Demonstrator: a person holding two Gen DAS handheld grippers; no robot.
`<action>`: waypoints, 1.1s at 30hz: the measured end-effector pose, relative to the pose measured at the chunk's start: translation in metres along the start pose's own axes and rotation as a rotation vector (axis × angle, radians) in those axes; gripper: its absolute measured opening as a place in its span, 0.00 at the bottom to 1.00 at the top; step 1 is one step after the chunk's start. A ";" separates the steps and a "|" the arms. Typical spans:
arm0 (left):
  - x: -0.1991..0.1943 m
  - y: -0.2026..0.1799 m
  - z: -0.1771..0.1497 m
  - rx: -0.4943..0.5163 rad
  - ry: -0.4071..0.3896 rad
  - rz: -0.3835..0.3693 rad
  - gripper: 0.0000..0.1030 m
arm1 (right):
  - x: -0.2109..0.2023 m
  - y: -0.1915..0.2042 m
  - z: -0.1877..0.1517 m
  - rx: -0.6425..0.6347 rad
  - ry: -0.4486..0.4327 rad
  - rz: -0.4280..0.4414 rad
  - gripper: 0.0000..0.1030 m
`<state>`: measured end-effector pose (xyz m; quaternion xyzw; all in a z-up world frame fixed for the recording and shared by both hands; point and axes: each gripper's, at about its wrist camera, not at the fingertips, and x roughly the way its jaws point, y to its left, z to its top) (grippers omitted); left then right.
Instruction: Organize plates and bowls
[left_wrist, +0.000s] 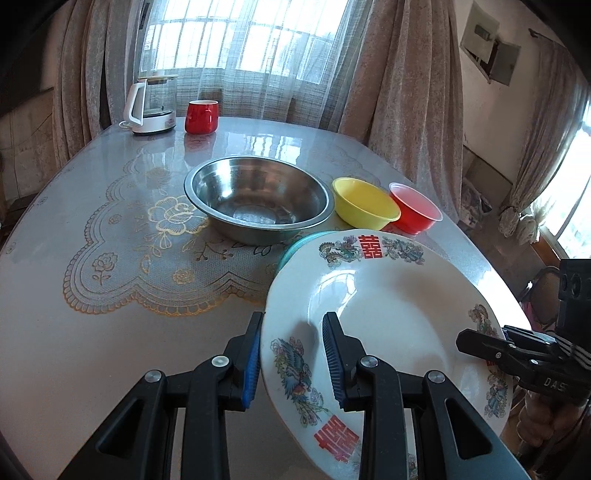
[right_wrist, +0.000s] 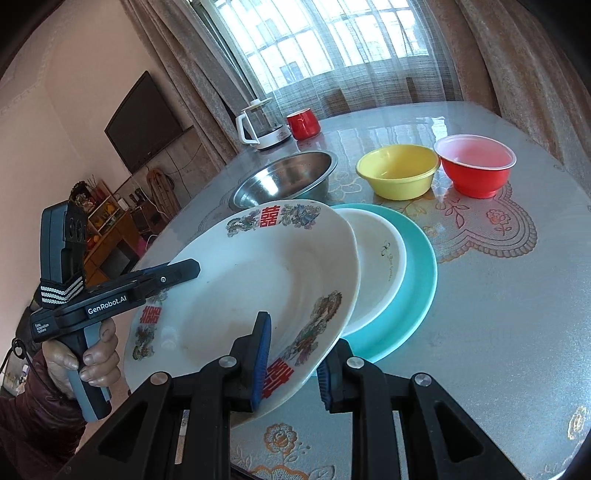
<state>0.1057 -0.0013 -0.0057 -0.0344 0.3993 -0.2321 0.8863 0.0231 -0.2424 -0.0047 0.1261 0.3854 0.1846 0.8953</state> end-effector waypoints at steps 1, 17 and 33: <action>0.005 -0.001 0.003 -0.001 0.006 -0.002 0.30 | 0.000 -0.003 0.002 0.005 0.000 -0.008 0.22; 0.059 -0.013 0.031 -0.012 0.079 0.006 0.31 | 0.026 -0.041 0.030 0.060 0.008 -0.126 0.22; 0.054 -0.014 0.030 -0.011 0.044 0.016 0.31 | 0.040 -0.045 0.028 0.035 0.010 -0.194 0.26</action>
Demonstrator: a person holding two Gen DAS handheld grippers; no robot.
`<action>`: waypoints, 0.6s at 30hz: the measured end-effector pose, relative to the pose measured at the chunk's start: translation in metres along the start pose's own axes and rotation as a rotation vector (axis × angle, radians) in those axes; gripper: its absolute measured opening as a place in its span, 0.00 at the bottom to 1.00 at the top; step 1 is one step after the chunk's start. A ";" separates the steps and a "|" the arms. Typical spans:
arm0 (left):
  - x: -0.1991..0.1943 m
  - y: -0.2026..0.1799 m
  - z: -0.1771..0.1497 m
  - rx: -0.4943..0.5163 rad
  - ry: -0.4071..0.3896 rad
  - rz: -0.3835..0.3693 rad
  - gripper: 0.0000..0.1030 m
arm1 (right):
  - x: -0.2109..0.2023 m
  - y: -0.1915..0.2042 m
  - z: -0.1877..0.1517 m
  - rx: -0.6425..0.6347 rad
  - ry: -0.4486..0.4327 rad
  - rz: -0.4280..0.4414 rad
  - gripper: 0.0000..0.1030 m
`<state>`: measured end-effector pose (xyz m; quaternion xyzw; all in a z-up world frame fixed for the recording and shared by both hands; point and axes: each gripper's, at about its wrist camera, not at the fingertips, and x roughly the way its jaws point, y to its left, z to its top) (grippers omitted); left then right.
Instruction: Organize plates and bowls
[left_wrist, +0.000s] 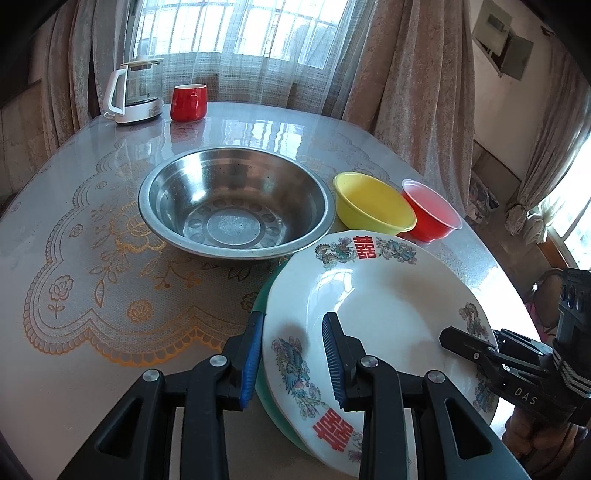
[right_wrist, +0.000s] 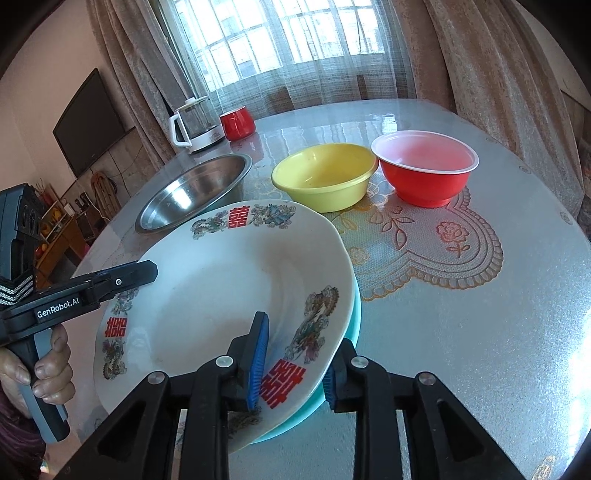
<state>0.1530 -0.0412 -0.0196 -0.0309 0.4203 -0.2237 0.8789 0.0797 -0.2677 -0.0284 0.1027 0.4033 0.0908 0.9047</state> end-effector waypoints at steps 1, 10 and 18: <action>-0.001 0.000 0.000 0.001 -0.002 0.001 0.31 | -0.001 0.000 0.000 0.003 -0.001 0.003 0.26; -0.006 0.001 -0.008 -0.003 -0.001 -0.007 0.30 | -0.018 -0.007 -0.001 0.073 -0.038 0.023 0.31; -0.010 0.001 -0.015 -0.017 0.003 -0.020 0.31 | -0.037 -0.019 -0.006 0.121 -0.080 0.002 0.31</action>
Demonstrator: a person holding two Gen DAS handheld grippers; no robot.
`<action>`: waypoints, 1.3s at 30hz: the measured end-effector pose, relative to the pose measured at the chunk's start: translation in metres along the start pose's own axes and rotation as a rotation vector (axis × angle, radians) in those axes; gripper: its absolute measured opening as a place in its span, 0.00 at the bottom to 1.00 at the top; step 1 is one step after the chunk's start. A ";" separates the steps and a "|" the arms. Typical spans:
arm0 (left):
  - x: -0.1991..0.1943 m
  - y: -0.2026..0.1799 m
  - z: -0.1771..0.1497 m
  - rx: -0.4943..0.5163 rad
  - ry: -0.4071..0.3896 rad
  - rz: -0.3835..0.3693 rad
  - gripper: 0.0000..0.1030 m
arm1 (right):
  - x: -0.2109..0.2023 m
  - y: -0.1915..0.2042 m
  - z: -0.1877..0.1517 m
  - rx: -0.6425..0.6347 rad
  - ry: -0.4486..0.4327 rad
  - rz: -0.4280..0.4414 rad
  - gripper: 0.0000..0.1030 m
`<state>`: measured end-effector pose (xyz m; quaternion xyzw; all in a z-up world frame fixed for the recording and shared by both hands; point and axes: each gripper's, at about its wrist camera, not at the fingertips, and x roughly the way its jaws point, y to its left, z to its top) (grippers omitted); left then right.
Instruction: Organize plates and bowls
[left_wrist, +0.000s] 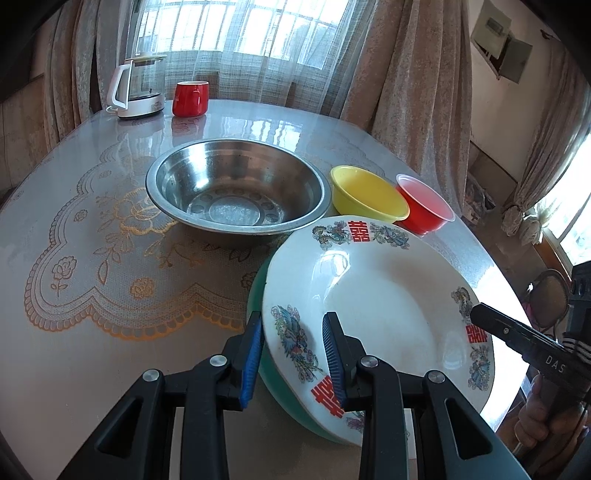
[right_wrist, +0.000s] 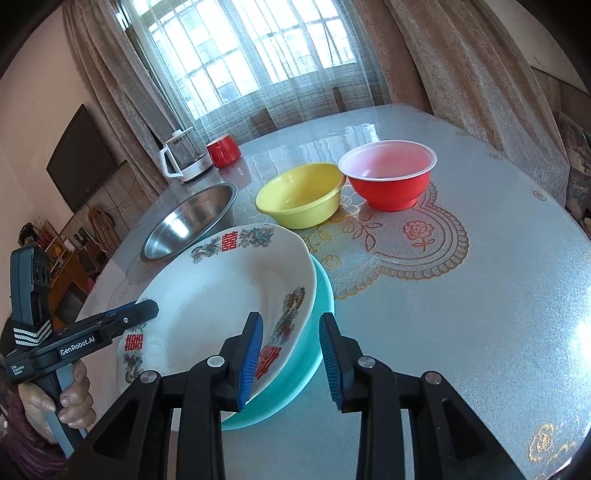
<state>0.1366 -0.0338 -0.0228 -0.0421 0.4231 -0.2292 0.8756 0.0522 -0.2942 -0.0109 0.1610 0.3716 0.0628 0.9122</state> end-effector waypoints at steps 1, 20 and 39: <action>-0.001 0.000 0.000 -0.002 0.000 -0.002 0.31 | -0.001 -0.001 -0.001 0.006 -0.002 0.001 0.31; -0.007 0.000 -0.005 -0.020 -0.014 -0.019 0.31 | 0.009 -0.001 -0.004 0.031 -0.007 0.016 0.15; -0.019 0.014 -0.005 -0.059 -0.037 0.022 0.37 | 0.006 0.002 -0.001 0.012 0.000 -0.013 0.24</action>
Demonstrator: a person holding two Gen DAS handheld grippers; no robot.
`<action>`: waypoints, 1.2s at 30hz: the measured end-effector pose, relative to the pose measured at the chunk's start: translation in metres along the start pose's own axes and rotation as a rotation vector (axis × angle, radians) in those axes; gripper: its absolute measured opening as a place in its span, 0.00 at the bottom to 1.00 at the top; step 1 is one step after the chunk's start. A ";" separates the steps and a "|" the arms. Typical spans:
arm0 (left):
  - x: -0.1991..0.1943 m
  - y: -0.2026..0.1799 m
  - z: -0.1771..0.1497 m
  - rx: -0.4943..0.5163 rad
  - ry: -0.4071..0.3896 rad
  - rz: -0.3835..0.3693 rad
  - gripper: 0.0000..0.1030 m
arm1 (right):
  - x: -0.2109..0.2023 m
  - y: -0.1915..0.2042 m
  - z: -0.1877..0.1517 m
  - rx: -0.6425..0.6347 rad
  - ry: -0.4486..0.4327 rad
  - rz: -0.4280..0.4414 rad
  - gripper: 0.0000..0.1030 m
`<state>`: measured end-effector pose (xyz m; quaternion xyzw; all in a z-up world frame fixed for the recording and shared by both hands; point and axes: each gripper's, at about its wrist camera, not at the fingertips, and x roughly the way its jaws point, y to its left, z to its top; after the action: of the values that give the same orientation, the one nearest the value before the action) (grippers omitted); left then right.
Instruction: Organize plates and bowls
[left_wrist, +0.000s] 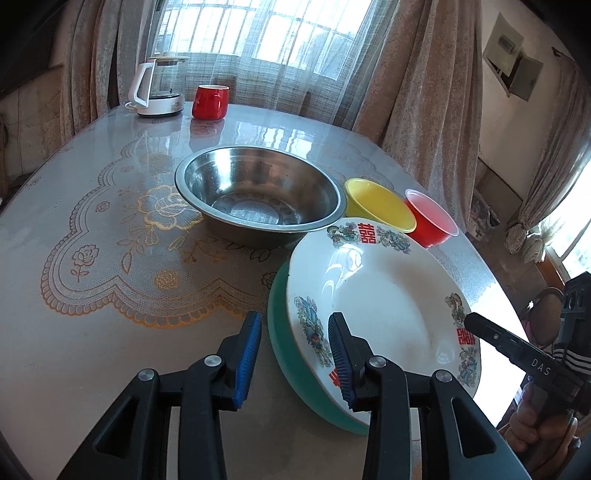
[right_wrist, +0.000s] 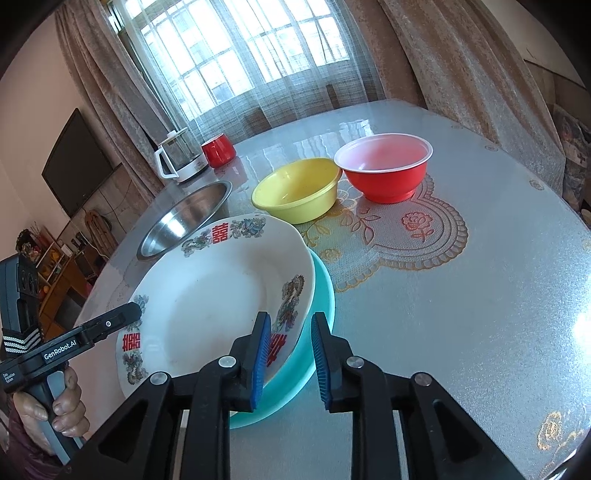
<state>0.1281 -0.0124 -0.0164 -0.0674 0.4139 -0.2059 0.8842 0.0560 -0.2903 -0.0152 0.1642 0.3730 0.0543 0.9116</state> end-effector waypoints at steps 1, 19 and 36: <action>-0.001 0.002 0.000 -0.001 -0.003 0.008 0.37 | -0.001 0.000 0.001 0.000 -0.005 -0.003 0.25; -0.015 0.021 -0.002 -0.027 -0.033 0.085 0.45 | -0.001 0.023 0.019 -0.070 0.003 0.022 0.36; -0.013 0.054 -0.006 -0.122 -0.047 0.133 0.53 | 0.014 0.053 0.036 -0.081 0.069 0.145 0.47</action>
<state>0.1328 0.0422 -0.0265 -0.0980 0.4085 -0.1194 0.8996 0.0925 -0.2471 0.0173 0.1518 0.3888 0.1410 0.8977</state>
